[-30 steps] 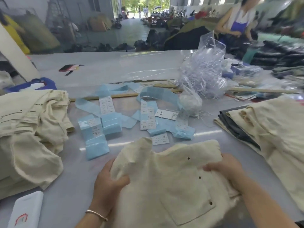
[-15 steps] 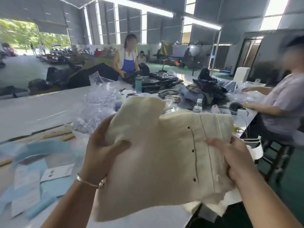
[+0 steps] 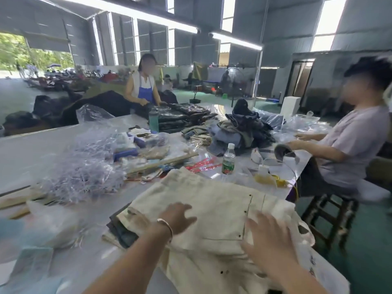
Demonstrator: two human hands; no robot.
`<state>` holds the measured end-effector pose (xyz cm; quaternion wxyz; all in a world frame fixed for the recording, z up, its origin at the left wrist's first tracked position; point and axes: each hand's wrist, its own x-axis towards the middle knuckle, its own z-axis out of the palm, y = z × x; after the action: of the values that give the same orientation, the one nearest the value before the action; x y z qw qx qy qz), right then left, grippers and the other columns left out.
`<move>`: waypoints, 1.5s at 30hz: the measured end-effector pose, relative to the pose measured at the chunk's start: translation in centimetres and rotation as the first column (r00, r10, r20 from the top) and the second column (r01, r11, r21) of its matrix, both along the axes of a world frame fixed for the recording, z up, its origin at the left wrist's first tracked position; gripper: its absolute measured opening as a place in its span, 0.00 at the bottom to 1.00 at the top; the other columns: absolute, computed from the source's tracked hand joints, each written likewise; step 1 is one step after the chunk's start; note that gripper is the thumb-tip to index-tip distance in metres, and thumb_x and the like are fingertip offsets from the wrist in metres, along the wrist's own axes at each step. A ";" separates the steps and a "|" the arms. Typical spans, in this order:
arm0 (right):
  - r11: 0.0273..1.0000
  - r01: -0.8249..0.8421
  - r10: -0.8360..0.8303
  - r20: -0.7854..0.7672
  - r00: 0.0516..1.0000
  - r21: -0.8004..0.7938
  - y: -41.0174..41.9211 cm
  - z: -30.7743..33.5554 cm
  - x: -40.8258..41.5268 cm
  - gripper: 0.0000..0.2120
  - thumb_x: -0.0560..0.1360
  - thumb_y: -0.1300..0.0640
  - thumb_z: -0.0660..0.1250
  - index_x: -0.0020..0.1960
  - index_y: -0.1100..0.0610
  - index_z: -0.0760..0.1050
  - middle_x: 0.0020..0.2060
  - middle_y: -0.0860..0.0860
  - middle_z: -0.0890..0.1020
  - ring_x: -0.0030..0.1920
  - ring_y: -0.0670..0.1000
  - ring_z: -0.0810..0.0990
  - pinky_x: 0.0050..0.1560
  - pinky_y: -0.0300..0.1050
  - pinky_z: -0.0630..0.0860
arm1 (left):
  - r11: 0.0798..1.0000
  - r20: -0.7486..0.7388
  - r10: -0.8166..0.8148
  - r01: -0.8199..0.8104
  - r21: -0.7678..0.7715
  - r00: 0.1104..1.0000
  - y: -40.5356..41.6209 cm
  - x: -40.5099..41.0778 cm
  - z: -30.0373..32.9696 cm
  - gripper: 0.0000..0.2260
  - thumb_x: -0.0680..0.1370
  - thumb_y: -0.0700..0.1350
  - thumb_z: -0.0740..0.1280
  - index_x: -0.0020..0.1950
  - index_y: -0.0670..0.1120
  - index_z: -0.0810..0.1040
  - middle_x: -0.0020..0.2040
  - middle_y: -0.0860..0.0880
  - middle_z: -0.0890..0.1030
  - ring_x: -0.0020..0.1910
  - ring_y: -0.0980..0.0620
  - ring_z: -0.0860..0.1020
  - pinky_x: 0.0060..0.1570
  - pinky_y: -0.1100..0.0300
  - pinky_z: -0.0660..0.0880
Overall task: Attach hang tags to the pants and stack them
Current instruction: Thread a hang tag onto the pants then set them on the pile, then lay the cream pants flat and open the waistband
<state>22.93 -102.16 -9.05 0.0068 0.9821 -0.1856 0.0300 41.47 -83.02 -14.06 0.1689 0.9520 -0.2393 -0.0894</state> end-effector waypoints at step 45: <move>-0.147 -0.810 0.888 0.436 0.145 0.568 87.3 -0.9 -8.9 0.13 0.69 0.56 0.73 0.32 0.53 0.71 0.25 0.45 0.72 0.27 0.42 0.69 0.31 0.39 0.66 | 0.138 0.162 0.972 -0.973 0.183 0.168 88.1 -37.3 -1.0 0.43 0.67 0.67 0.68 0.77 0.56 0.55 0.76 0.48 0.56 0.76 0.43 0.54 0.70 0.40 0.60</move>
<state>14.07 -14.90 -9.93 -0.3840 0.7646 0.5083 -0.0976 4.14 5.06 -15.10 0.0674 0.8934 0.4440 0.0139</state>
